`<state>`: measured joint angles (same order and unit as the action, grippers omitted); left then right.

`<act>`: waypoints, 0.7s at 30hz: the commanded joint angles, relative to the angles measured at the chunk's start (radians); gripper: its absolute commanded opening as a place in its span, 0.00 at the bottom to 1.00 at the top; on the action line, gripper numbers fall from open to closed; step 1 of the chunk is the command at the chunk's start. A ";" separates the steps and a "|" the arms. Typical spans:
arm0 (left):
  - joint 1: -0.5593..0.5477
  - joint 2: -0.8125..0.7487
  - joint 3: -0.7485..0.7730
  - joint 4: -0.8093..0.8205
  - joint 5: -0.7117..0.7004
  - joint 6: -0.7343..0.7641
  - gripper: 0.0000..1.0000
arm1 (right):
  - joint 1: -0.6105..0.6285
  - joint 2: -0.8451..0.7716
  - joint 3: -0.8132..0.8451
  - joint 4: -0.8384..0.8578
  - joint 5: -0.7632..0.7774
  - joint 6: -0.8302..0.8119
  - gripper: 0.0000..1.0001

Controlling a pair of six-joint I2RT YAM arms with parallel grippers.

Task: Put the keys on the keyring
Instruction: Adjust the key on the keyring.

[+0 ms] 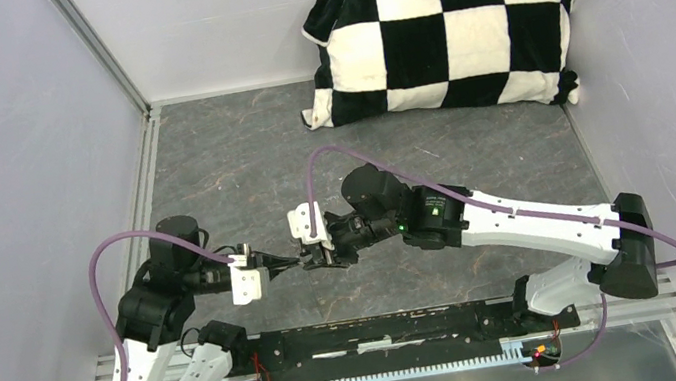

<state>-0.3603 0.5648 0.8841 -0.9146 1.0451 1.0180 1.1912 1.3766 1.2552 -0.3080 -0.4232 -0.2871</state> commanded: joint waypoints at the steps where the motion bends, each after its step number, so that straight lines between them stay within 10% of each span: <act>1: 0.001 -0.007 -0.004 0.043 0.013 -0.029 0.02 | 0.009 -0.010 0.053 0.032 0.044 0.012 0.33; 15: 0.002 -0.037 -0.010 0.042 0.038 -0.029 0.05 | 0.012 -0.021 0.018 0.076 0.134 0.062 0.01; 18: 0.002 -0.056 -0.014 0.043 0.039 -0.020 0.51 | 0.011 -0.079 -0.070 0.185 0.144 0.103 0.00; 21: 0.002 -0.071 -0.020 0.043 0.015 -0.044 0.65 | 0.009 -0.155 -0.194 0.380 0.074 0.149 0.00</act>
<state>-0.3595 0.5140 0.8734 -0.9016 1.0481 1.0157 1.2034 1.3308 1.1748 -0.2024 -0.3264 -0.2134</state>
